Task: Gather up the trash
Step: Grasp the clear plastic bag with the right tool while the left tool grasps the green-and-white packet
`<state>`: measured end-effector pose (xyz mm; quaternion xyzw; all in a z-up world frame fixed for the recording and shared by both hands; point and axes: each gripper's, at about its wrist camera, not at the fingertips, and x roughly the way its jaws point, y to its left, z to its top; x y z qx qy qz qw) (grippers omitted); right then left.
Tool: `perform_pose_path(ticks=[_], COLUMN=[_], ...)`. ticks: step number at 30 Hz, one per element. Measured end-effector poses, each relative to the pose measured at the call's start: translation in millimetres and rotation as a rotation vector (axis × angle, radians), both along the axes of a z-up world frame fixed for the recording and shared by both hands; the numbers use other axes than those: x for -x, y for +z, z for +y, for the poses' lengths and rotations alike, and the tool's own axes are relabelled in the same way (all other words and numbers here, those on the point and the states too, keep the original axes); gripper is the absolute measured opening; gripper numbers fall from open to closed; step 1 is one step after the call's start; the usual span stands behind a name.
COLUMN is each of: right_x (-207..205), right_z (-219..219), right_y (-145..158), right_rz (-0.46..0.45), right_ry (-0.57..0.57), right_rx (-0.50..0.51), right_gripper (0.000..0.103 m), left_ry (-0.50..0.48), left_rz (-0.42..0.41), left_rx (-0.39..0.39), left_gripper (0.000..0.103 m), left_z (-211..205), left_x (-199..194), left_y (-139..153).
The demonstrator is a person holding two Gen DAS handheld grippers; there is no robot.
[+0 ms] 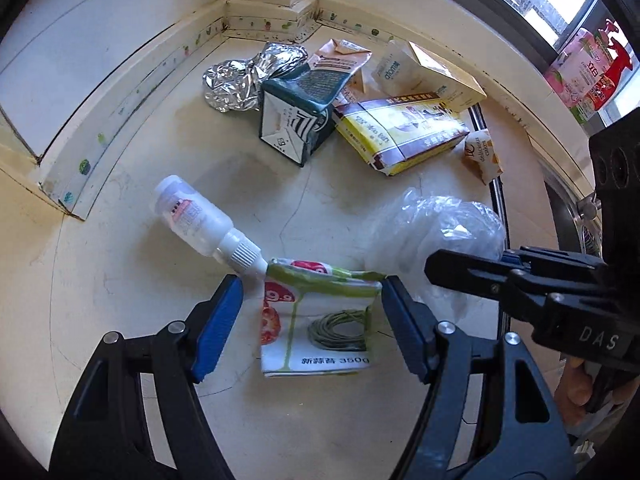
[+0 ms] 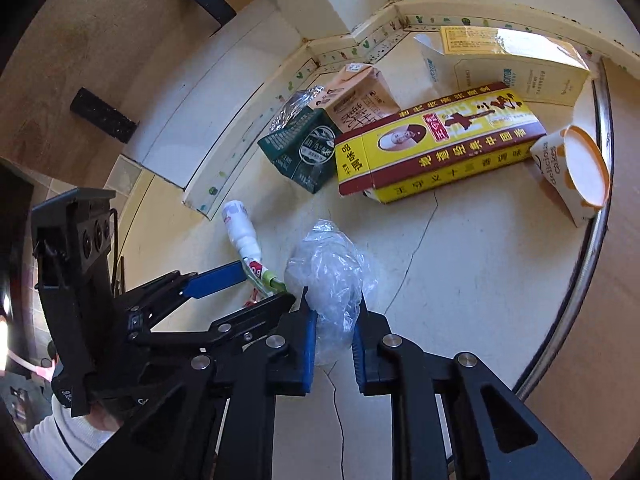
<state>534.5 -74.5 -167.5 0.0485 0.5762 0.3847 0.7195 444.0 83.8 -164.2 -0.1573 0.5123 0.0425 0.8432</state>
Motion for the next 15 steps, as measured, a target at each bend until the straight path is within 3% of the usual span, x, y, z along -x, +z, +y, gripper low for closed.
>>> perform_pose_path(ticks=[7, 15], right_x=[8, 11], right_z=[-18, -46], right_y=[3, 9], right_rz=[0.015, 0.013], right_ry=[0.006, -0.028], right_rx=[0.000, 0.004], right_gripper=[0.014, 0.013], left_ry=[-0.027, -0.067], left_rz=[0.005, 0.019], left_rx=[-0.016, -0.092], left_gripper=[0.069, 0.069], left_z=[-13, -34], left_x=[-1, -9], left_y=[1, 0])
